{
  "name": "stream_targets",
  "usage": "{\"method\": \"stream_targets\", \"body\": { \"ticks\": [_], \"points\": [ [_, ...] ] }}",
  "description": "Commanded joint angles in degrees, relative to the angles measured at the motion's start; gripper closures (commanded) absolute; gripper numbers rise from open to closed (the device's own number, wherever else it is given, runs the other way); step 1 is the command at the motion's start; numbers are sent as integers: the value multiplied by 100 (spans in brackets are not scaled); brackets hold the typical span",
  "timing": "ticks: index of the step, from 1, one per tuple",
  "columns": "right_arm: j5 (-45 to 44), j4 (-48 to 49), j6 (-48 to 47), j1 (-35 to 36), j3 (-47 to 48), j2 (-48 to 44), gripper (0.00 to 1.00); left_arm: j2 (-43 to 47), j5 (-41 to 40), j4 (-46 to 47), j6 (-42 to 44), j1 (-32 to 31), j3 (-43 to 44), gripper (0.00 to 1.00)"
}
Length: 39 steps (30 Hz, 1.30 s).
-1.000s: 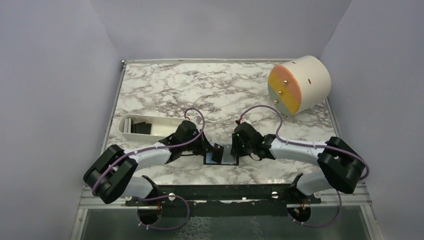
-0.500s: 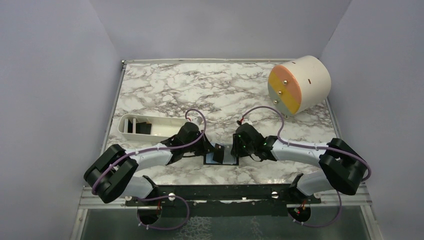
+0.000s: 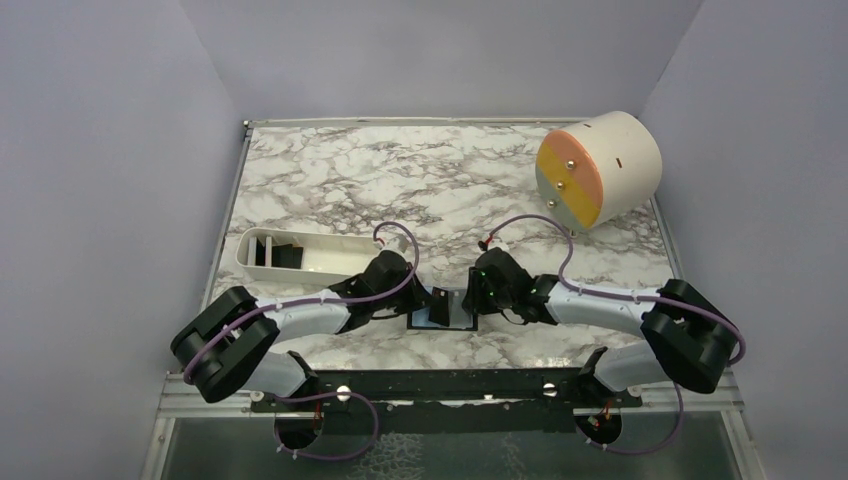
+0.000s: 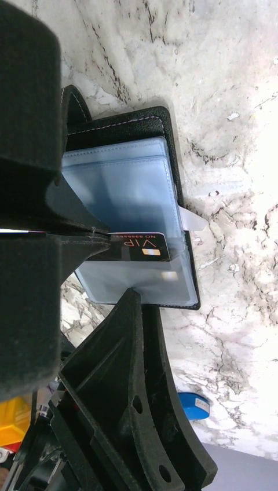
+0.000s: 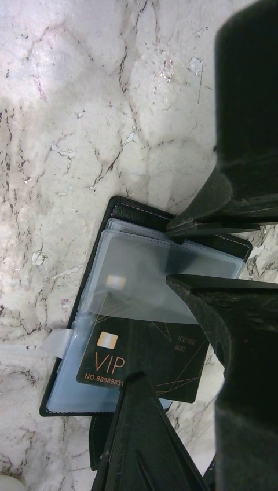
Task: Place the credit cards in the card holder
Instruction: Insert the credit card into the card holder.
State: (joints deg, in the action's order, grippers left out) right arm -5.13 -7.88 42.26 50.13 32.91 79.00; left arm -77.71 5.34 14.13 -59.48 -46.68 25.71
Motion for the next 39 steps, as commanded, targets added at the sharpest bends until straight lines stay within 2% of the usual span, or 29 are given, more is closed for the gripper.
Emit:
{"method": "stream_targets", "body": {
  "ticks": [1,12,36,37,39],
  "points": [
    [393,-447,199,41,-260,26,70,-114,-504,-42,1,-117,46,100],
    [372,-379,256,41,-319,32,70,-52,-1046,-58,-233,-284,-91,100],
    [561,-112,583,36,-396,-106,71,-275,-1542,81,-539,-798,49,100],
    [516,-140,570,40,-380,-104,71,-265,-1499,86,-519,-799,61,97],
    [376,-268,503,42,-293,-111,71,-227,-1458,23,-447,-799,103,84]
  ]
}}
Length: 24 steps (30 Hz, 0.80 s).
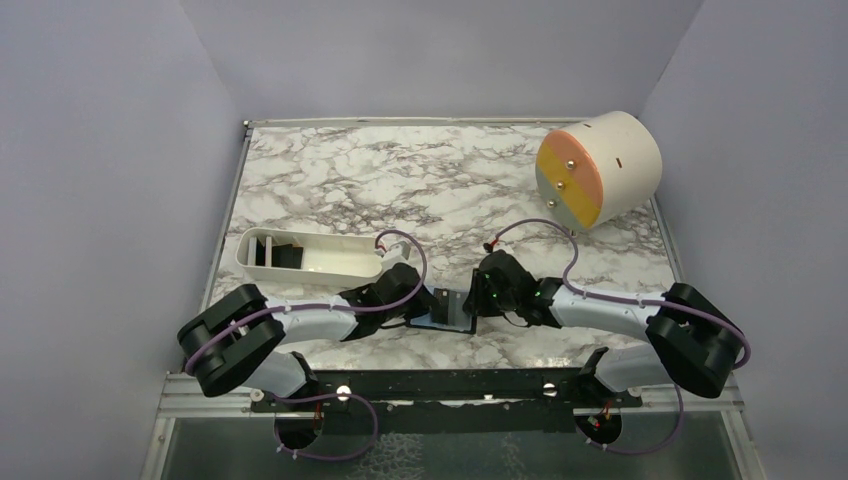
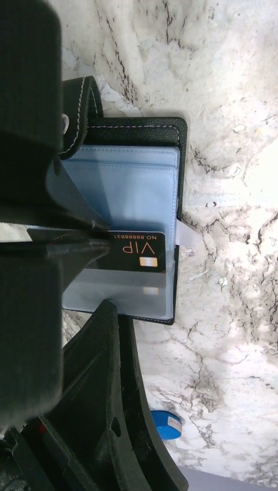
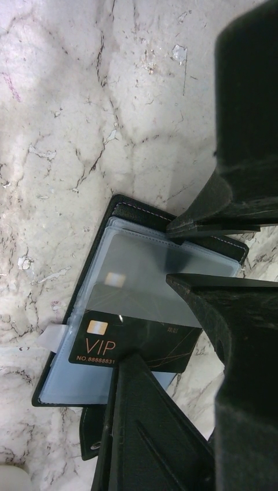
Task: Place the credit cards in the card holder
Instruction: Insert the credit card into the card holder.
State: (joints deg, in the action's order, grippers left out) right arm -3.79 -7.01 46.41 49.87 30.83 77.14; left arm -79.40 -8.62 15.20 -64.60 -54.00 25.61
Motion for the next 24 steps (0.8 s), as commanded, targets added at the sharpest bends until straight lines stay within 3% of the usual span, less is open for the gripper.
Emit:
{"method": "stream_targets", "body": {
  "ticks": [1,4,8,16,24],
  "points": [
    [141,-444,60,67,-37,48,71,-26,-71,-173,113,-67,153,77],
    [43,-561,-15,67,36,-92,71,119,-89,-383,253,-69,261,65],
    [23,-613,-104,67,34,-267,70,332,-99,-548,389,-67,319,57],
    [51,-528,-176,67,-82,-416,70,552,-77,-630,496,-67,246,55],
    [54,-454,-159,67,-103,-270,72,147,335,-460,579,-67,331,54]
  ]
}}
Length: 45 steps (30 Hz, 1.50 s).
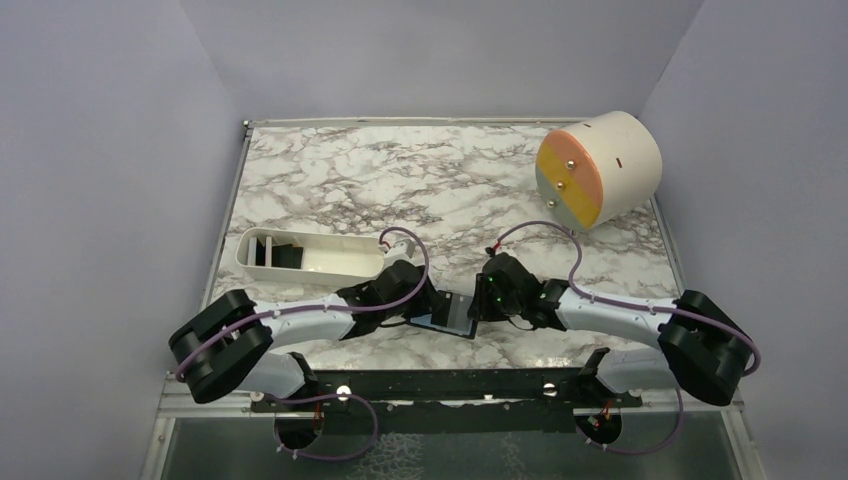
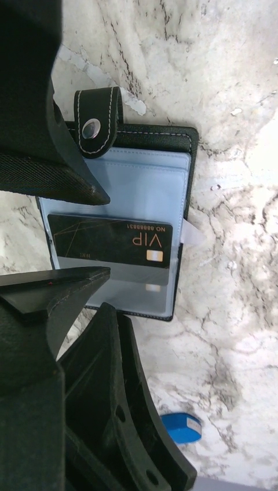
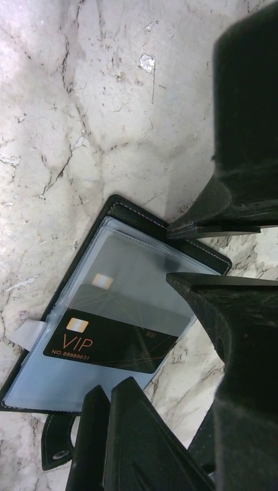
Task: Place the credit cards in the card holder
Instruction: Insert the credit card into the card holder.
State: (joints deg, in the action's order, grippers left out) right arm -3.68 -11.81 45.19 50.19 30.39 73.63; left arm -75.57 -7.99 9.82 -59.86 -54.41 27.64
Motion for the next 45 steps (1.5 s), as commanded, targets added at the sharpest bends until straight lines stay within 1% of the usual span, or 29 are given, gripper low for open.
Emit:
{"method": "stream_targets", "body": {
  "ticks": [1,8,15,30,36,45],
  "points": [
    [47,53,-41,30,-72,111,72,-301,320,88,112,-26,156,54],
    [56,240,-28,34,-159,337,74,-645,583,178,141,-30,343,54],
    [0,287,-19,30,-204,319,75,-617,644,260,116,-26,355,58],
    [-118,276,-45,34,-183,310,76,-1025,1025,614,167,-114,621,59],
    [-171,267,-45,34,-183,358,76,-1064,1049,743,177,-203,696,59],
    [-554,76,-150,34,-18,302,74,-1074,1089,898,125,-318,766,59]
  ]
}}
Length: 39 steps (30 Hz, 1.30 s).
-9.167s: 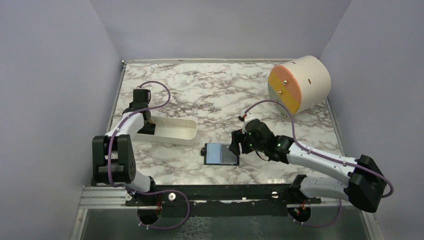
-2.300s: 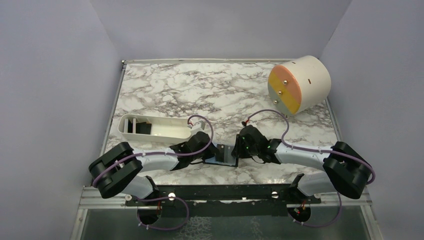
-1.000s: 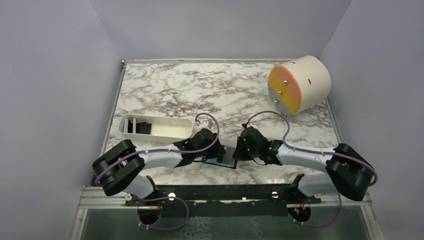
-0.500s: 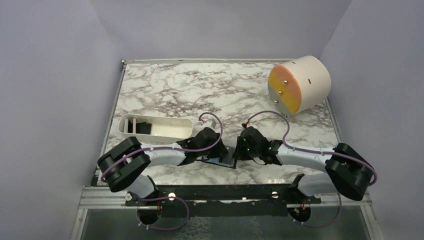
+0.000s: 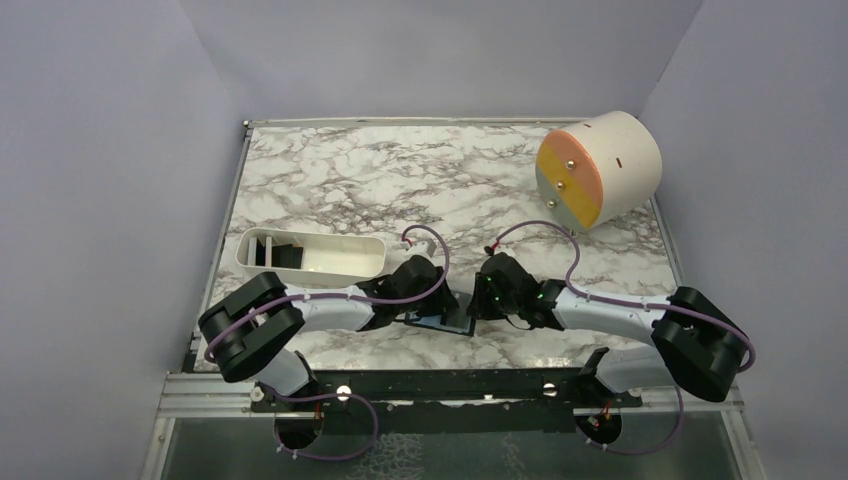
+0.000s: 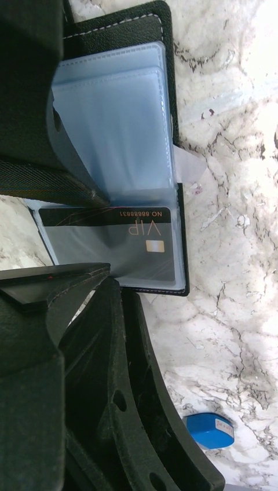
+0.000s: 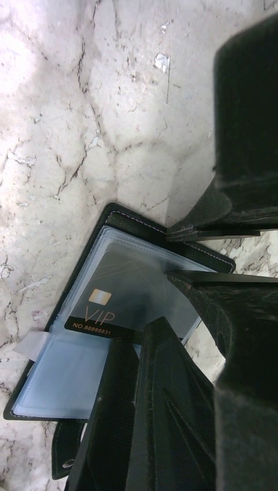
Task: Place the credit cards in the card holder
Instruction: Insert the credit card into the card holder.
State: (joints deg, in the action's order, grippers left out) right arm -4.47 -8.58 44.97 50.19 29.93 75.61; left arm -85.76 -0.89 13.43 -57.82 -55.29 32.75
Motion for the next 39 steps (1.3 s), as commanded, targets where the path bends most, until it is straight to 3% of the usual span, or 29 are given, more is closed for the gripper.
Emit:
{"method": "stream_targets", "body": {
  "ticks": [1,9,17,23,33,39],
  "points": [
    [-490,-238,-133,34,38,103,74,-49,379,550,-78,-241,270,59],
    [-574,-342,-142,34,140,151,71,4,281,613,-62,-290,247,60],
    [-905,-1012,-147,33,289,-405,69,141,77,553,-100,-289,101,62],
    [-934,-1082,-146,34,224,-512,74,385,-395,-267,130,-281,292,64],
    [-1351,-1364,-238,34,336,-479,79,415,-543,-584,301,-279,300,92],
    [-1444,-1379,-248,34,281,-442,79,34,-330,-553,389,-286,472,100]
  ]
}}
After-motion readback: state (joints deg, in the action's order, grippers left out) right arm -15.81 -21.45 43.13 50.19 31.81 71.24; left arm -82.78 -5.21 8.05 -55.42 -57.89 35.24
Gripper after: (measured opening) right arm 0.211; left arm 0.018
